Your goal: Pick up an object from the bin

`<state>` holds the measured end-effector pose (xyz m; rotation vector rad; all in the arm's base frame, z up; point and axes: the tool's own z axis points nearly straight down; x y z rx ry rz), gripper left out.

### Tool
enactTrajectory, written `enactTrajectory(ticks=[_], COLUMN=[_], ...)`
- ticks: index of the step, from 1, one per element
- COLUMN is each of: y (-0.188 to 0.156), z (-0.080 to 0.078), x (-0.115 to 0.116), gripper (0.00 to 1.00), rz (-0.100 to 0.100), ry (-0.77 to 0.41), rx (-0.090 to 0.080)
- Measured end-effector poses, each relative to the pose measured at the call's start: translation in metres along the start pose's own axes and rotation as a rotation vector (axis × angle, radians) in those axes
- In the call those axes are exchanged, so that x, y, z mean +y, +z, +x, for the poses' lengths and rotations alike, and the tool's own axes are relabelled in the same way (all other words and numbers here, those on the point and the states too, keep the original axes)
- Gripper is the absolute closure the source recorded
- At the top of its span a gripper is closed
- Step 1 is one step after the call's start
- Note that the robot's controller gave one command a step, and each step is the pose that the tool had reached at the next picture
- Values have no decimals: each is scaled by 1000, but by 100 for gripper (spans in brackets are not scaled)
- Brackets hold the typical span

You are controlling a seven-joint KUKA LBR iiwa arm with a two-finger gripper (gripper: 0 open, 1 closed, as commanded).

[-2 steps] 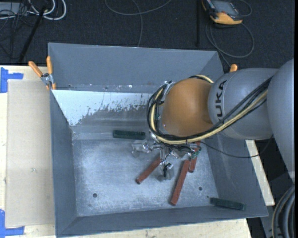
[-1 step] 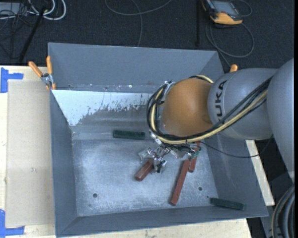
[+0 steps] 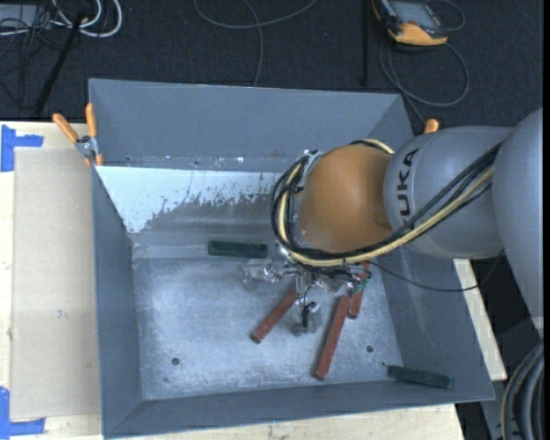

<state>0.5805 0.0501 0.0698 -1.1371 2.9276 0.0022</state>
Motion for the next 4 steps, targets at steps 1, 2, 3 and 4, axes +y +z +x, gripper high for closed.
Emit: enactTrajectory(ticks=[1, 2, 3, 4], y=[0, 0, 0, -142], z=[0, 0, 0, -9], x=[0, 0, 0, 1], gripper=[100, 0, 100, 100], rz=[0, 0, 0, 4], ry=[1, 1, 2, -408], rx=[0, 0, -1, -4])
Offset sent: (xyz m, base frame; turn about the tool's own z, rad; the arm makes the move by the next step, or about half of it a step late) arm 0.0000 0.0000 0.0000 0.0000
